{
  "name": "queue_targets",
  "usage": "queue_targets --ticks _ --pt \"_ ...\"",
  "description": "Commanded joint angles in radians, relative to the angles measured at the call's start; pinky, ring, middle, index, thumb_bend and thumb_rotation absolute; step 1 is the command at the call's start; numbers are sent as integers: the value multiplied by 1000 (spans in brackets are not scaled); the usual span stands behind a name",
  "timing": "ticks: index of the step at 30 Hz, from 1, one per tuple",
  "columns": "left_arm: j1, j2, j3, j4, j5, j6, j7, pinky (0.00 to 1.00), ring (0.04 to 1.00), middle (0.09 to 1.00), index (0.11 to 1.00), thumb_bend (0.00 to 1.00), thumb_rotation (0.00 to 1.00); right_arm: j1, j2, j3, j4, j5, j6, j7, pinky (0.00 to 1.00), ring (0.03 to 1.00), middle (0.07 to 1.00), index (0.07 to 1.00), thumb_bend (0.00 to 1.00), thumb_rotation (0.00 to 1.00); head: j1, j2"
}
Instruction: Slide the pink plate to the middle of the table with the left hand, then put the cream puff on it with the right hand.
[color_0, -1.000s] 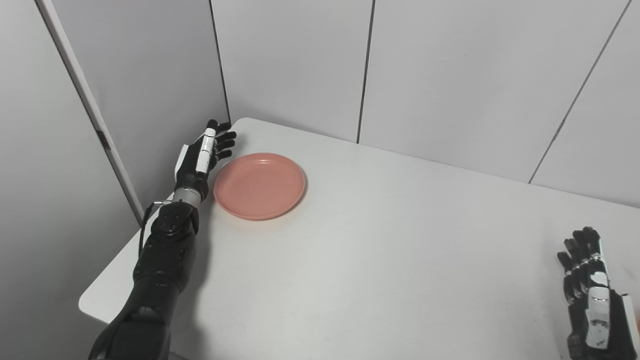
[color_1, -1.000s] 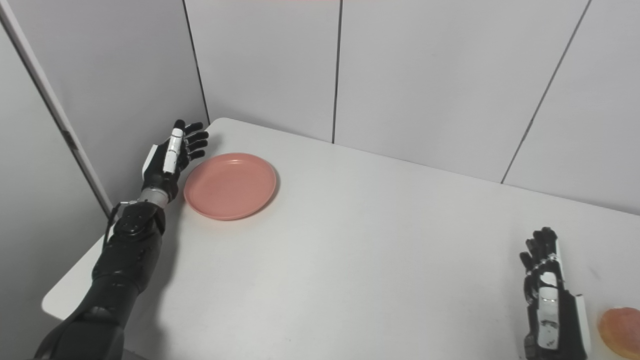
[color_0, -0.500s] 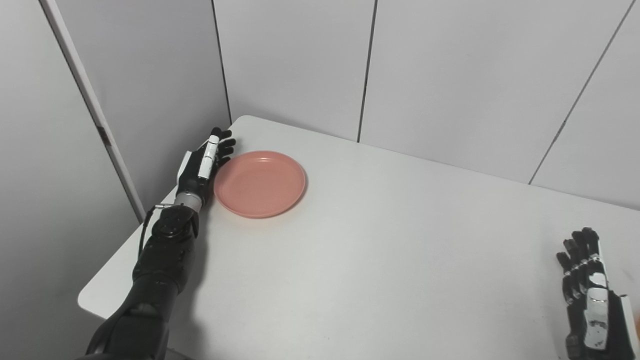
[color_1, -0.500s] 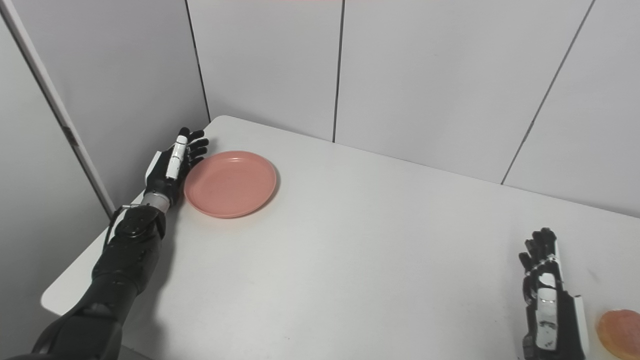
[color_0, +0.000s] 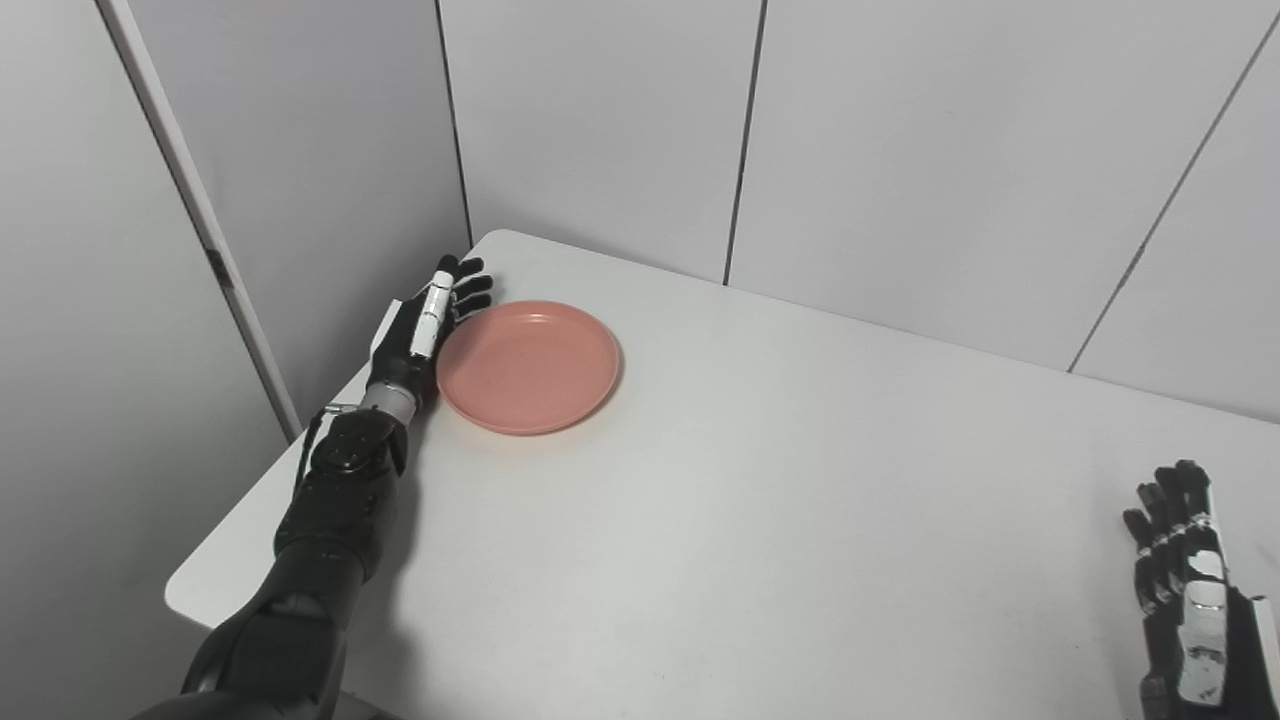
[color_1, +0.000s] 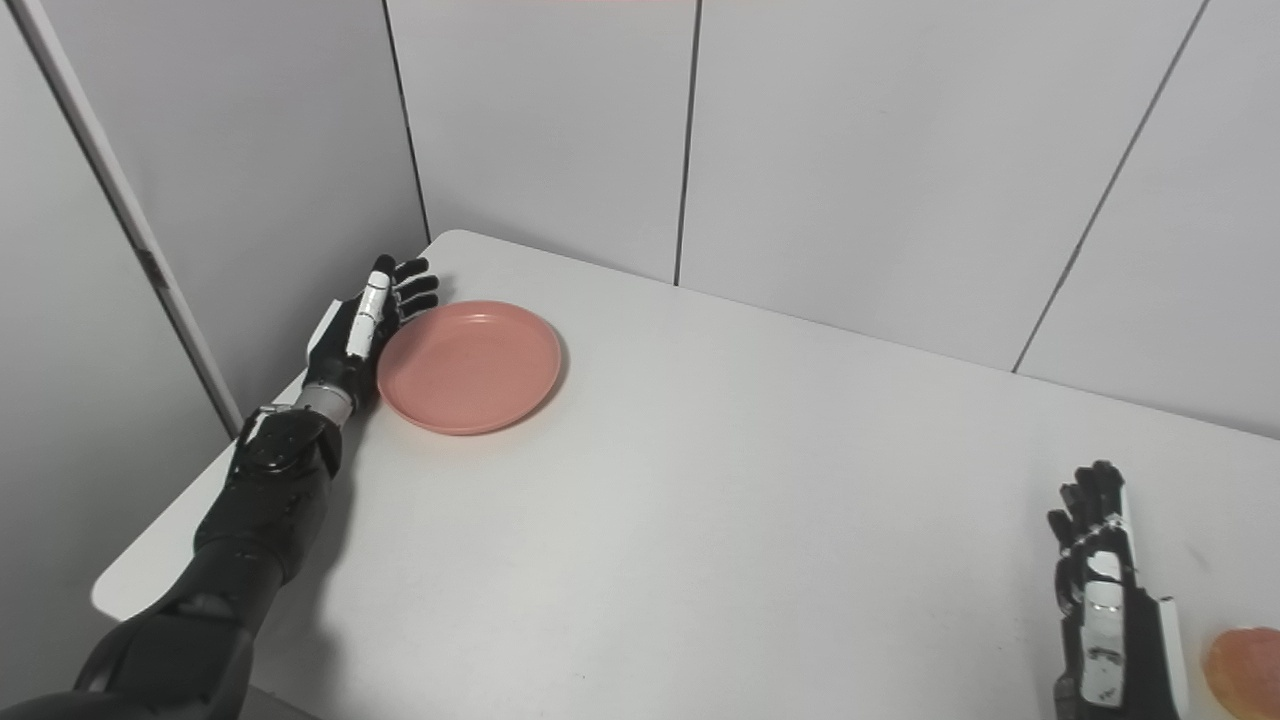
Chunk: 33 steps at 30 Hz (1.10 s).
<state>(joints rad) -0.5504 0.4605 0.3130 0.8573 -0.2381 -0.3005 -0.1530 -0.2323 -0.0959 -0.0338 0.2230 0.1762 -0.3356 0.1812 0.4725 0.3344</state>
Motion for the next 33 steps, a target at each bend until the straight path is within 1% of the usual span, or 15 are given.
queue_targets --ticks 1,5,8,11,12,14,16,19,21,24,25,28,29,30,33 --pt "-59 13 -2 -32 -18 -65 -28 818 819 800 774 741 1000 151 20 -5 229 9 -62 12 1000 1000 1000 1000 531 1000 -4 1" --pt "-63 0 -5 -14 -26 -72 -43 830 820 796 774 758 1000 156 26 -5 209 11 -41 7 1000 1000 1000 1000 552 984 -16 5" --pt "-68 -17 1 13 -50 -85 -60 808 799 778 758 762 997 158 27 -3 204 0 -38 -1 1000 1000 1000 1000 559 986 -18 7" --pt "-67 -28 -3 25 -55 -96 -54 802 795 770 747 771 1000 157 28 -2 206 -7 -43 -5 1000 1000 1000 1000 568 990 -25 10" --pt "-66 -32 -4 27 -56 -100 -51 797 793 768 738 781 991 156 30 -3 207 -4 -43 -5 1000 1000 1000 1000 585 974 -25 10" --pt "-62 -48 -2 16 -60 -90 -32 767 783 762 731 782 976 155 36 -7 207 4 -39 -5 1000 1000 1000 997 600 942 -32 12" --pt "-57 -62 -1 0 -62 -76 -22 757 781 762 732 781 976 154 36 -5 204 -4 -33 -8 1000 1000 1000 999 609 948 -41 16" --pt "-51 -82 0 -6 -76 -85 -42 776 791 774 744 764 982 149 32 5 205 -38 -42 -19 1000 1000 1000 1000 627 974 -74 28" --pt "-44 -96 1 -21 -84 -82 -46 770 794 778 751 742 984 148 34 7 204 -46 -38 -25 1000 1000 1000 1000 675 965 -96 36" --pt "-36 -114 1 -25 -106 -91 -72 779 797 783 759 730 992 145 40 11 203 -67 -40 -40 1000 1000 1000 1000 700 958 -144 46" --pt "-32 -121 2 -31 -113 -89 -80 789 805 792 767 739 977 144 41 13 202 -73 -41 -42 1000 1000 1000 1000 710 953 -144 46" --pt "-8 -144 -5 -61 -127 -69 -99 810 822 807 778 756 975 138 44 13 207 -81 -51 -44 1000 1000 1000 1000 721 934 -192 57" --pt "-1 -148 -9 -70 -128 -65 -105 820 832 816 788 755 986 137 45 12 207 -88 -52 -50 1000 999 1000 998 733 925 -192 57" --pt "9 -156 -12 -85 -128 -56 -104 819 833 816 788 751 990 136 48 13 204 -96 -47 -58 1000 996 1000 999 742 919 -217 62" --pt "35 -177 -22 -123 -124 -35 -90 812 829 812 782 739 987 139 55 15 183 -112 -34 -73 990 983 998 994 724 908 -245 69"
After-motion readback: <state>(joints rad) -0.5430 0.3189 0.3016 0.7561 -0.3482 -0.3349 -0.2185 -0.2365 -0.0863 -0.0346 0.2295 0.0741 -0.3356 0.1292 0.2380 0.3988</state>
